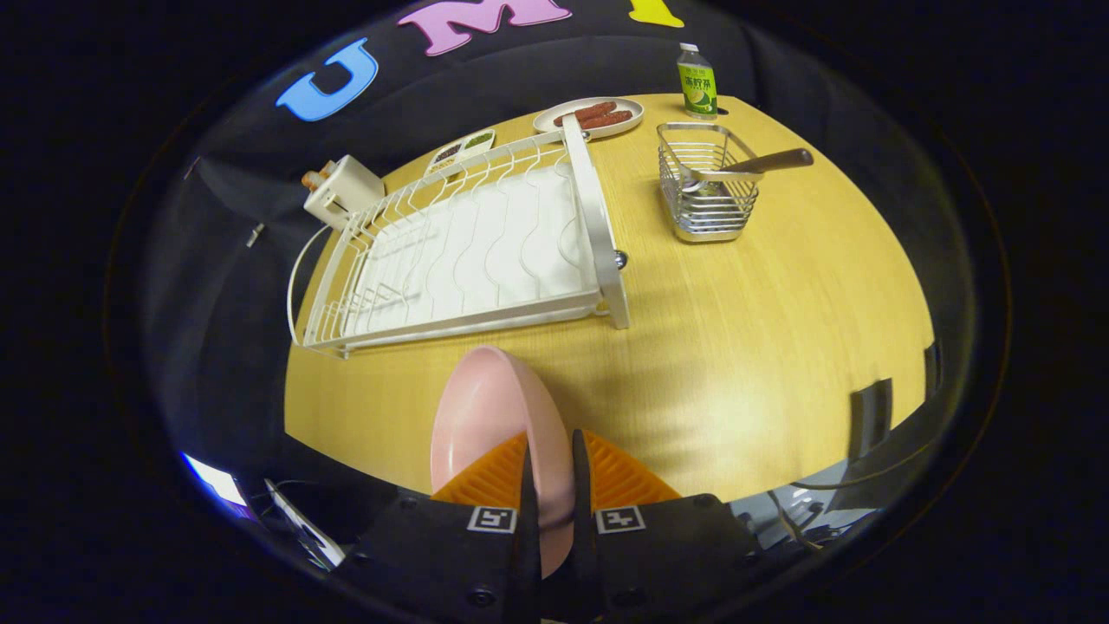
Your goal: Take the plate from the dish rack, then take the spoon from the basket and place it into the plate.
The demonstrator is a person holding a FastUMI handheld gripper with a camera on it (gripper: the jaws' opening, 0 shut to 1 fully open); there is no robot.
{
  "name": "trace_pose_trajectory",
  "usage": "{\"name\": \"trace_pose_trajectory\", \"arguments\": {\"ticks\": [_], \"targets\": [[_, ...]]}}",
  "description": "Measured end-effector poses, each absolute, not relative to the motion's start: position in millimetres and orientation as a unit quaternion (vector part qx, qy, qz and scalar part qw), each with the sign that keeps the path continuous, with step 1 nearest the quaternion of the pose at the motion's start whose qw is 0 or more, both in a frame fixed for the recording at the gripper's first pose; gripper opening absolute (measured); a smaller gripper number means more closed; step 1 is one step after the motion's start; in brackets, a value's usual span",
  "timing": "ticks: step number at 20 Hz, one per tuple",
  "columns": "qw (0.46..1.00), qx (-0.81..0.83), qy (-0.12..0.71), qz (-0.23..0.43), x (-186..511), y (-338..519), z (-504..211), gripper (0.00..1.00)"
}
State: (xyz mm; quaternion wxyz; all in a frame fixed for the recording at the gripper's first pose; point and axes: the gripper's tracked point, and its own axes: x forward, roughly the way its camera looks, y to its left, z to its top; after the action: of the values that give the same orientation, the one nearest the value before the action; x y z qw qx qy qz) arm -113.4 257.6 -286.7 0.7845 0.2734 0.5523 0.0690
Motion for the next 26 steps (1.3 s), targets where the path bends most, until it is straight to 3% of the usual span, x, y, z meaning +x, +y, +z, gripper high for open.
{"name": "trace_pose_trajectory", "arguments": {"ticks": [5, 8, 12, 13, 15, 20, 24, 26], "targets": [[0.772, 0.311, 0.549, 0.077, -101.9, 271.6, -311.5, 0.2], [0.788, 0.275, 0.547, 0.064, -99.3, 260.2, -323.5, 0.3], [0.823, 0.171, 0.54, 0.042, -96.4, 232.4, -336.6, 0.33], [0.828, 0.159, 0.536, 0.041, -95.2, 227.7, -334.3, 0.31], [0.834, 0.154, 0.527, 0.045, -95.8, 221.1, -327.2, 0.39], [0.878, 0.14, 0.445, 0.105, -88.6, 191.0, -262.5, 0.39], [0.935, 0.104, 0.338, 0.034, -39.2, 104.2, -206.9, 0.38], [0.941, 0.1, 0.323, -0.005, -15.5, 66.7, -205.2, 0.38]]}}
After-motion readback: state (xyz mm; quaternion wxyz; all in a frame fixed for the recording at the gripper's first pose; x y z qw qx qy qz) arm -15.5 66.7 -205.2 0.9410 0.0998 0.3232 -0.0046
